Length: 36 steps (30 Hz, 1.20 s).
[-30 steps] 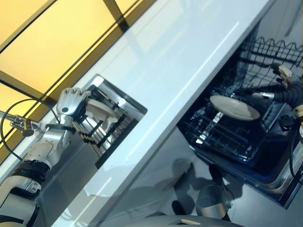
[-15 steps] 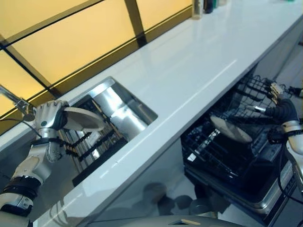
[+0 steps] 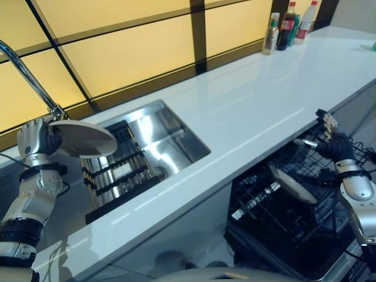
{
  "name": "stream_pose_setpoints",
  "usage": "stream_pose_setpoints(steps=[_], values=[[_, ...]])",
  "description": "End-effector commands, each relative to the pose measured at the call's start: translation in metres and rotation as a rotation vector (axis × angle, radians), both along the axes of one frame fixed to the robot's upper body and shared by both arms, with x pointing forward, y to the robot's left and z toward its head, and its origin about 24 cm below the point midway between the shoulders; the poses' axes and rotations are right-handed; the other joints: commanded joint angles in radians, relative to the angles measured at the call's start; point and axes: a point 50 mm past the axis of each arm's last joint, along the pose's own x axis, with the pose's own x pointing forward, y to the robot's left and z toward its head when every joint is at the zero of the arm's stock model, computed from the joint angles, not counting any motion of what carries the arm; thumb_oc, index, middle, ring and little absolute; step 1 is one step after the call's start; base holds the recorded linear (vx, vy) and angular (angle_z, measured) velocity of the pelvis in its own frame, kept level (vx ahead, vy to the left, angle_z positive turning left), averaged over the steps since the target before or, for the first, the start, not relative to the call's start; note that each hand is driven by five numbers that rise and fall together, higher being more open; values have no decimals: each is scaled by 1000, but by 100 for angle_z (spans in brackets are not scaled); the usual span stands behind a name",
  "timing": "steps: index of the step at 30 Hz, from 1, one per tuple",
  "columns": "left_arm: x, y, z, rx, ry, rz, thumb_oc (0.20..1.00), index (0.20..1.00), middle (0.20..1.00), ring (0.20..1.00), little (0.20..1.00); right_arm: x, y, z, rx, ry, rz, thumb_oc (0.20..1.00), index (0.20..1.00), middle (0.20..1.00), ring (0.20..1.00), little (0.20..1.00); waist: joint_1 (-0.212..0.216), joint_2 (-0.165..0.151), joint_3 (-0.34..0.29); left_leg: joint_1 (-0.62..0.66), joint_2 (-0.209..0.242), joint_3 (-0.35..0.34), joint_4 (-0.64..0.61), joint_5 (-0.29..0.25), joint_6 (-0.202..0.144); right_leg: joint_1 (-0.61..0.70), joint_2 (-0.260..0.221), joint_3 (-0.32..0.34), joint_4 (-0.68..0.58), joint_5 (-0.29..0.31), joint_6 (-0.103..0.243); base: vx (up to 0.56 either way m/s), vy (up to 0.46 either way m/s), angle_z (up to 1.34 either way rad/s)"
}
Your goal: Pick up plates and place into dishwasher.
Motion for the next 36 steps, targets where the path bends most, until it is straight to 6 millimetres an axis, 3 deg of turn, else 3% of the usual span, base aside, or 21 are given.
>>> stream_pose_setpoints(steps=[1, 8, 17, 26, 30, 36], values=[[8, 3, 35, -184, -193, -25, 200, 200, 200, 200, 200, 8, 14, 22, -31, -139, 48, 1000, 1000, 1000, 1000, 1000, 5, -7, -8, -48, -88, -3, 8, -59, 78, 59, 63, -2, 8, -145, 12, 43, -9, 2], [12, -18, 21, -418, -267, -104, 200, 200, 200, 200, 200, 10, 29, 23, -16, -156, 113, 1000, 1000, 1000, 1000, 1000, 17, -17, -10, -38, -86, -14, 8, -65, 82, 68, 62, -7, 11, -148, 12, 28, -4, 1], [36, -68, 27, -496, -283, -308, 200, 200, 200, 200, 200, 33, 99, 84, -21, -410, 421, 1000, 1000, 1000, 1000, 1000, 71, -41, -11, -34, -81, -23, 12, -68, 80, 81, 61, -30, 8, -151, 11, 3, -22, 0], [52, -99, 23, -585, -257, -387, 200, 200, 200, 200, 200, 41, 140, 129, 34, -548, 548, 1000, 1000, 1000, 1000, 1000, 109, -68, -24, -33, -78, -41, 17, -73, 79, 93, 73, -45, 8, -159, 1, 6, -35, 8], [56, -111, 20, -623, -248, -418, 200, 200, 200, 200, 200, 43, 160, 134, 28, -524, 620, 1000, 1000, 1000, 1000, 1000, 124, -75, -31, -35, -77, -45, 19, -72, 78, 97, 72, -53, 8, -161, -2, 0, 0, 0], [58, -122, 14, -691, -243, -427, 200, 200, 200, 200, 200, 44, 175, 124, 77, -456, 679, 1000, 1000, 1000, 1000, 1000, 131, -78, -39, -32, -75, -47, 16, -69, 78, 101, 74, -62, 8, -163, -5, 0, 0, 0]])
